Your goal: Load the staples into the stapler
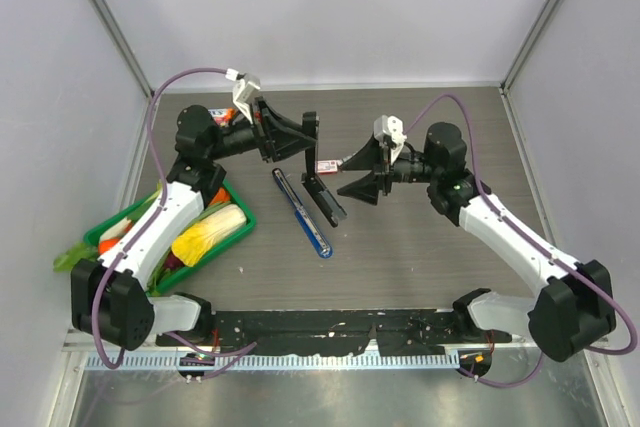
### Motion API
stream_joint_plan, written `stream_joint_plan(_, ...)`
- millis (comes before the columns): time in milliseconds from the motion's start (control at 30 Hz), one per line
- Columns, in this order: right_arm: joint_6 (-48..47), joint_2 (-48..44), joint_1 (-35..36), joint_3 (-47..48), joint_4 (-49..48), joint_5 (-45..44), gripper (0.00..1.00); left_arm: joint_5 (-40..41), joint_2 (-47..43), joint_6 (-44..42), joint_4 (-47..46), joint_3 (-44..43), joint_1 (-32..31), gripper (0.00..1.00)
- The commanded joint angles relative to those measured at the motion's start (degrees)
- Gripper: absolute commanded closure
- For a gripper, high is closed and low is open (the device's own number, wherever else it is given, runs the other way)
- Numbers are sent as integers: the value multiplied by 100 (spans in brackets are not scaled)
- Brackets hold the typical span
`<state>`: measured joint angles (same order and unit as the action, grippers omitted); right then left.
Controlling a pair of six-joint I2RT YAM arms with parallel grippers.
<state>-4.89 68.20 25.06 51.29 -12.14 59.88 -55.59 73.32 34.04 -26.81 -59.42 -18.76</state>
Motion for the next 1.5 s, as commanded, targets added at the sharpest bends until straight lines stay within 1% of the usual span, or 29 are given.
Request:
stream_joint_plan(0, 1015, 272, 166, -206, -1298, -134, 35, -101, -28, -12, -448, -105, -136, 100)
stream_joint_plan(67, 1365, 438, 175, -259, -1719, -152, 35, -127, 15, -20, -448, -105, -171, 100)
stream_joint_plan(200, 1771, 693, 219, -216, -2072, -117, 35, -145, 68, -38, -457, -123, -224, 100)
stream_joint_plan(333, 1921, 896, 324, -198, -2222, -38, 34, -153, 121, 6, -518, -140, -268, 100)
stream_joint_plan(600, 1825, 1107, 438, -242, -2161, 103, 35, -154, 174, 15, -562, -123, -268, 100)
stream_joint_plan(700, 1710, 1151, 465, -216, -2064, 42, 38, -145, 191, 59, -606, -131, -286, 100)
stream_joint_plan(733, 1719, 1151, 482, -216, -2064, 24, 41, -145, 200, 67, -641, -123, -277, 100)
stream_joint_plan(833, 1710, 1186, 500, -189, -2064, 33, 46, -145, 209, 94, -642, -131, -286, 100)
stream_joint_plan(1167, 1605, 1274, 579, -163, -1976, 68, 57, -145, 235, 129, -694, -140, -294, 100)
stream_joint_plan(1200, 1605, 1283, 579, -163, -1976, 68, 58, -145, 235, 129, -703, -149, -286, 100)
stream_joint_plan(1300, 1596, 1283, 588, -145, -1976, 59, 70, -153, 235, 129, -703, -140, -286, 100)
stream_joint_plan(1333, 1605, 1283, 588, -145, -1994, 68, 78, -145, 235, 138, -703, -132, -294, 100)
stream_joint_plan(1400, 1596, 1274, 596, -154, -2003, 85, 85, -136, 218, 129, -712, -123, -286, 100)
stream_joint_plan(1433, 1605, 1266, 579, -154, -2037, 86, 92, -110, 227, 129, -729, -123, -294, 100)
stream_joint_plan(1467, 1605, 1248, 588, -172, -2055, 86, 96, -110, 227, 146, -738, -114, -286, 100)
